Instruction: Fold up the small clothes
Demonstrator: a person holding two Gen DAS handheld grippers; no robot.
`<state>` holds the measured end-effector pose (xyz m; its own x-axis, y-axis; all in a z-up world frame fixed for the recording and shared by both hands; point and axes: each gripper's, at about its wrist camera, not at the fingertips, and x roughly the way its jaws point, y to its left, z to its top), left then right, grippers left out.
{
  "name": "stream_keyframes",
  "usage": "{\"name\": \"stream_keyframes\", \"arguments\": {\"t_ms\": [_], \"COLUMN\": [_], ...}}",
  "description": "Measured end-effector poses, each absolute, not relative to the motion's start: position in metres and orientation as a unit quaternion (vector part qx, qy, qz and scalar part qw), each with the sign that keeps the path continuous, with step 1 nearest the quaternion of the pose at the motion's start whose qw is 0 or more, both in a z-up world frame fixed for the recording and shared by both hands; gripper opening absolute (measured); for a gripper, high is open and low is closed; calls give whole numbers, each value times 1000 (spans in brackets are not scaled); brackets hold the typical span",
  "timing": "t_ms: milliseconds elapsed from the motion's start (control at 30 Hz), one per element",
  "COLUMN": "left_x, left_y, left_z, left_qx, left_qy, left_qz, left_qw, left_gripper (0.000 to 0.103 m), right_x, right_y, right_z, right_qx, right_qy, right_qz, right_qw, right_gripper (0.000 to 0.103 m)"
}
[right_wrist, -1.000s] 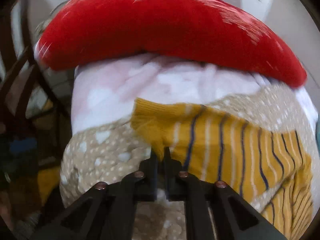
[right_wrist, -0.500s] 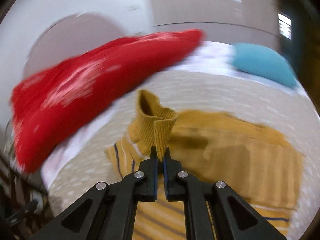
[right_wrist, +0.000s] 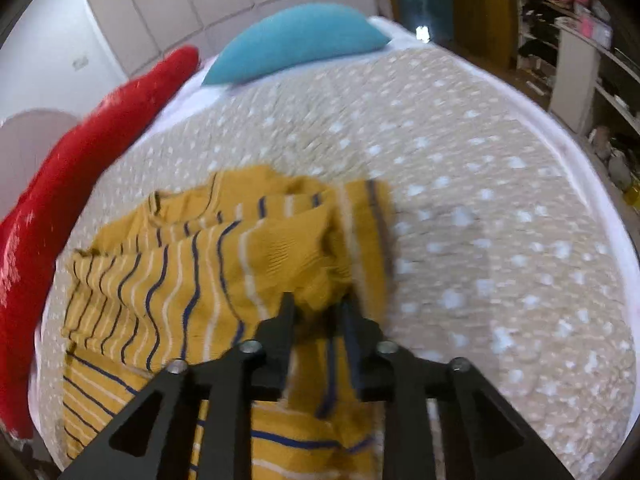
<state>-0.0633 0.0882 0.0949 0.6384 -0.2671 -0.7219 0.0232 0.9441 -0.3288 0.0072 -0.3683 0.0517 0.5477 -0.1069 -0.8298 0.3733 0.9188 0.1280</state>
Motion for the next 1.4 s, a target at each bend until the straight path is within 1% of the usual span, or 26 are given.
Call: {"name": "stream_keyframes", "arguments": {"t_ms": [100, 200, 333, 433, 500, 567, 633, 700, 733, 767, 800, 833, 900, 933, 1033, 1133, 1233, 1400], "left_x": [-55, -45, -37, -34, -35, -35, -35, -36, -36, -37, -38, -40, -44, -47, -54, -60, -66, -74], "left_y": [71, 60, 56, 55, 56, 58, 58, 56, 54, 52, 49, 45, 38, 32, 19, 11, 11, 7], "left_z": [93, 77, 54, 48, 48, 48, 47, 46, 46, 45, 43, 41, 37, 34, 28, 22, 19, 10], "left_qx": [-130, -131, -139, -132, -122, -119, -120, -116, -113, -110, -106, -103, -100, -95, -74, -43, -35, 0], "left_qy": [420, 439, 472, 484, 483, 481, 483, 485, 484, 484, 486, 489, 491, 493, 489, 485, 475, 459], "left_qz": [-90, -87, -90, -94, -93, -92, -90, -86, -85, -87, -89, -93, -104, -110, -116, -109, -113, -127], "left_qw": [894, 885, 866, 860, 862, 863, 863, 863, 863, 864, 863, 861, 859, 858, 861, 867, 872, 879], "left_gripper": [91, 91, 91, 91, 91, 91, 91, 91, 91, 91, 91, 91, 91, 91, 91, 91, 91, 94], "right_x": [-12, -36, -59, -83, -105, -121, -137, -150, -157, -162, -171, -178, -192, -199, -211, -214, -219, -224], "right_y": [-379, -385, -383, -383, -395, -411, -431, -442, -444, -444, -441, -438, -431, -425, -398, -364, -331, -308], "right_z": [66, 76, 69, 67, 82, 99, 117, 127, 130, 131, 136, 141, 143, 137, 106, 69, 41, 26], "right_qx": [162, 180, 212, 178, 95, 13, -89, -220, -293, -325, -322, -281, -154, -74, 61, 110, 140, 161], "right_qy": [432, 426, 448, 475, 484, 485, 477, 456, 440, 430, 427, 432, 446, 451, 457, 461, 466, 460], "right_qz": [-134, -110, -49, -34, -82, -150, -246, -358, -410, -428, -422, -396, -309, -252, -146, -91, -53, -32], "right_qw": [877, 880, 867, 861, 866, 862, 839, 785, 743, 725, 732, 760, 826, 853, 875, 876, 872, 872], "right_gripper": [31, 31, 31, 31, 31, 36, 44, 49, 49, 49, 51, 55, 57, 57, 57, 55, 55, 56]}}
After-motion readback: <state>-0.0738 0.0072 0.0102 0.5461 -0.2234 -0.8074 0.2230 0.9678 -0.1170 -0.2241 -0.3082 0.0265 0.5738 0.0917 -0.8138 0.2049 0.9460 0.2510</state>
